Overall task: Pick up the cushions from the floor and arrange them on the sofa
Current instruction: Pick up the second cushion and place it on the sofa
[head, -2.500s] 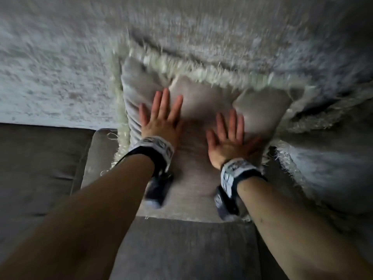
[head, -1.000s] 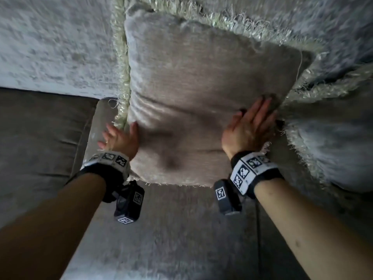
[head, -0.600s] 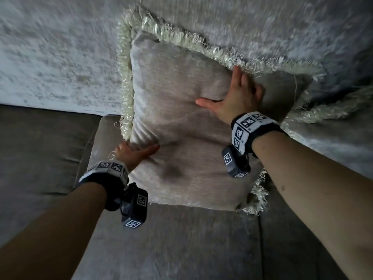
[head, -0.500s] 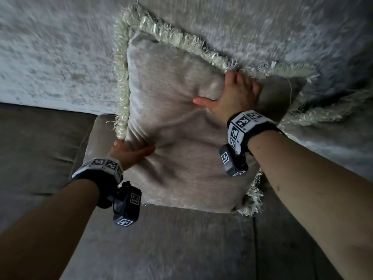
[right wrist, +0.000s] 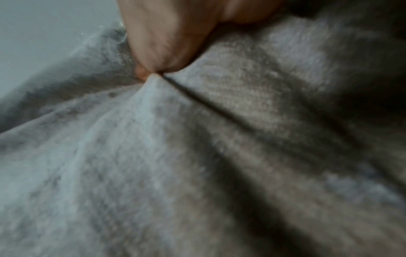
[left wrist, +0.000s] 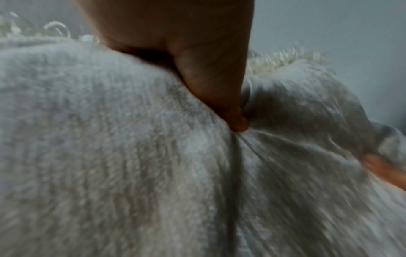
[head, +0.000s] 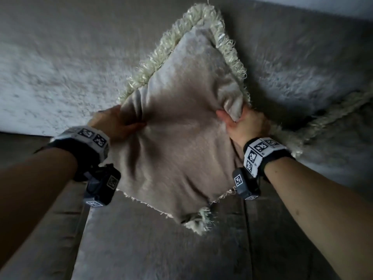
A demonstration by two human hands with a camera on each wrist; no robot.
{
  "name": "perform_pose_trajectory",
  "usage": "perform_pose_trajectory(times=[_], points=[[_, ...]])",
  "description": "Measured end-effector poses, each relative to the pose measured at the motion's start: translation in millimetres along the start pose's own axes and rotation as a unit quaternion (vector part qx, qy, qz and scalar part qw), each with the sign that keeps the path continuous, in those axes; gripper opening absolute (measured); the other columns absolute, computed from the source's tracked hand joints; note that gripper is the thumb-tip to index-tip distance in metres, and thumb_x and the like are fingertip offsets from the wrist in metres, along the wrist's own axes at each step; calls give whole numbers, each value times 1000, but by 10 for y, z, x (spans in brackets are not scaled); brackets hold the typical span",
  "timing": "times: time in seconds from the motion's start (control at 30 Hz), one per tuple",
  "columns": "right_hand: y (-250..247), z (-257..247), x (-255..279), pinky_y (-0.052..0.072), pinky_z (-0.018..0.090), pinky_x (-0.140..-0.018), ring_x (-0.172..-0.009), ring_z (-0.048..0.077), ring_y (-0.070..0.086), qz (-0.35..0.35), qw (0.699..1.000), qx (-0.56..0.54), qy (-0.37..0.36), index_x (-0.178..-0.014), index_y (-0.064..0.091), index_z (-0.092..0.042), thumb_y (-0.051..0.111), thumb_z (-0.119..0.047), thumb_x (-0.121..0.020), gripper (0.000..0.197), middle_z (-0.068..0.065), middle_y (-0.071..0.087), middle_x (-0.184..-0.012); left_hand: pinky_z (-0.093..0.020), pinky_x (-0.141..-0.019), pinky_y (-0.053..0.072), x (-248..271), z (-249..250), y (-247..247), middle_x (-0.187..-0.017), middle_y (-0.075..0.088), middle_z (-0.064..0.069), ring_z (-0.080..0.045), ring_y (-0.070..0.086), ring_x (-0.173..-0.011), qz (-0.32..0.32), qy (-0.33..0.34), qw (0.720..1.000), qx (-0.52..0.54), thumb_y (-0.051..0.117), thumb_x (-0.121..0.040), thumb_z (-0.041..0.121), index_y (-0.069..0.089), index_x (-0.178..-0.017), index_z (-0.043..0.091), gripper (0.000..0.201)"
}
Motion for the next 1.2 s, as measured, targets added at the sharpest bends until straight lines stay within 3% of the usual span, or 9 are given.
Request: perform_pose_trajectory(times=[0.1, 0.23, 0.47, 0.63, 0.73, 0.83, 0.93, 1.07, 1.2], points=[[-14, -30, 93, 51, 36, -73, -88, 40, 68, 6, 998, -43, 35, -101, 69, -15, 58, -75, -76, 65, 18, 72, -93, -40, -94, 47, -133, 73, -432, -120, 65, -18, -39, 59, -113, -10, 25, 997, -74, 55, -72, 78, 52, -131, 19, 83], [84, -31, 105, 52, 38, -77, -92, 40, 67, 5, 997, -52, 49, -103, 68, -14, 57, -75, -77, 67, 18, 72, -98, -41, -93, 47, -232, 111, -560, -124, 62, -19, -40, 58, -113, -7, 38, 992, -121, 54, -75, 73, 48, -134, 18, 81], [203, 17, 40, 49, 42, -78, -96, 43, 65, 66, 996, -60, -6, -121, 60, -4, 62, -69, -78, 77, 22, 68, -108, -40, -80, 43, -359, -70, -111, -108, 64, -15, -34, 62, -98, 37, 26, 989, -144, 49, -78, 75, 43, -98, 16, 63], [270, 75, -15, 46, 44, -80, -101, 42, 59, 103, 993, -63, 3, -117, 54, 3, 64, -59, -83, 71, 25, 61, -112, -51, -96, 42, -491, -210, 72, -125, 53, -22, -40, 51, -117, 54, 3, 993, -106, 53, -76, 73, 46, -123, 2, 86], [309, 92, -56, 43, 45, -85, -103, 42, 56, 126, 989, -84, 5, -113, 53, 5, 56, -57, -87, 67, 26, 58, -111, -52, -99, 42, -555, -327, 279, -128, 49, -24, -43, 49, -119, 32, -6, 998, -60, 53, -74, 73, 42, -128, 1, 91], [412, 82, -106, 36, 44, -96, -116, 38, 48, 94, 994, -57, 9, -117, 51, 4, 58, -56, -88, 67, 25, 53, -121, -52, -102, 36, -566, -435, 442, -133, 46, -23, -42, 47, -123, 18, -40, 998, -52, 52, -77, 72, 38, -131, 3, 89], [435, 143, -44, 37, 41, -97, -117, 35, 46, 100, 990, -97, 8, -118, 51, -2, 58, -70, -73, 82, 19, 50, -122, -55, -105, 33, -574, -566, 603, -133, 46, -23, -42, 47, -123, 8, -56, 997, -42, 49, -77, 74, 37, -130, 5, 88], [563, 233, 126, 30, 45, -112, -134, 31, 33, 72, 988, -135, 10, -143, 35, -16, 68, -75, -59, 108, 13, 37, -144, -56, -106, 33, -506, -683, 710, -130, 46, -23, -42, 47, -121, 19, -60, 997, -37, 45, -78, 74, 35, -130, 8, 85], [600, 66, 308, 16, 46, -118, -147, 31, 16, 78, 994, -77, -16, -154, 17, -20, 59, -85, -56, 124, 12, 13, -161, -58, -113, 22, -356, -517, 473, -147, 31, -24, -42, 30, -137, 137, -22, 990, 4, 47, -81, 72, 20, -147, 13, 92]])
Point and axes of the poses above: each hand's wrist, its own x-axis away from the middle knuckle, its own y-axis out of the palm, z = x × y, the point moved 10 cm from there along -x, towards the middle knuckle
